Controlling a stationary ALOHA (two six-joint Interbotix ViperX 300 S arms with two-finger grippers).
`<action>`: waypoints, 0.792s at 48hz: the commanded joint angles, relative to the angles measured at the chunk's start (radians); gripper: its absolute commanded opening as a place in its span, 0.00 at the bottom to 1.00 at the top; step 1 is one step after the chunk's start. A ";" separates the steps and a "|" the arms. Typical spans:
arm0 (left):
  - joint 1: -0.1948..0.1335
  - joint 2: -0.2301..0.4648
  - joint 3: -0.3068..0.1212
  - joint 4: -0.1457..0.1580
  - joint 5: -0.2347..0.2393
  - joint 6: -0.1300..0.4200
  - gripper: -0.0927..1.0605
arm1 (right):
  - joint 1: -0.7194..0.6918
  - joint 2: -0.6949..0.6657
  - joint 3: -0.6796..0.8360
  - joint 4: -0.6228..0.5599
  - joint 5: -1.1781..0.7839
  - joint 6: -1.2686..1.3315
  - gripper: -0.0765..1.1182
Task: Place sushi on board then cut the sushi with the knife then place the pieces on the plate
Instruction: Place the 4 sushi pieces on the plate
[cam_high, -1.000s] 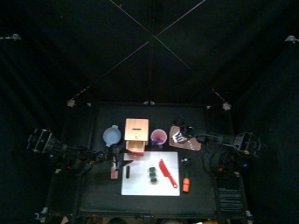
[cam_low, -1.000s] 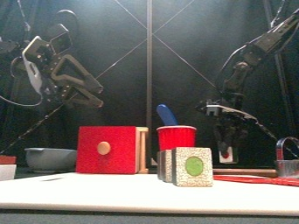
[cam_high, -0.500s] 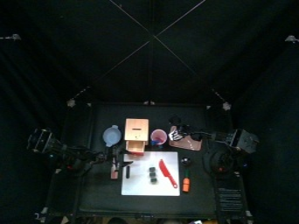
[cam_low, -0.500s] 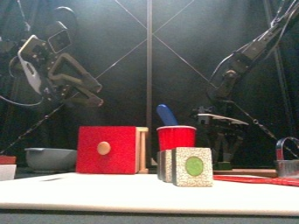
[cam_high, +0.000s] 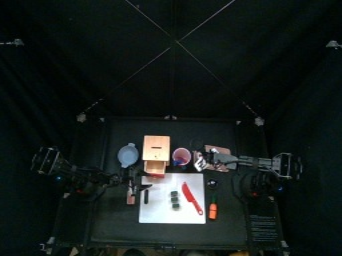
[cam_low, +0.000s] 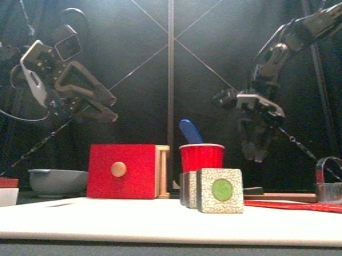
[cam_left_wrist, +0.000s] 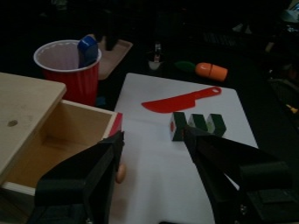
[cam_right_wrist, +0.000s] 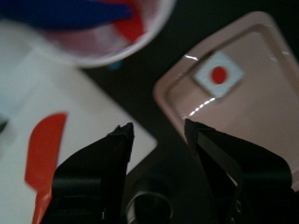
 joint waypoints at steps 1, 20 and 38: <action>-0.002 -0.005 -0.040 -0.003 -0.005 0.002 0.87 | 0.107 0.052 -0.071 -0.002 0.002 -0.046 0.77; -0.003 0.003 -0.048 -0.034 0.000 -0.002 0.87 | 0.132 0.324 -0.345 0.063 -0.008 -0.373 0.77; -0.003 0.003 -0.040 -0.063 0.017 -0.002 0.87 | 0.126 0.367 -0.379 0.189 -0.069 -0.514 0.77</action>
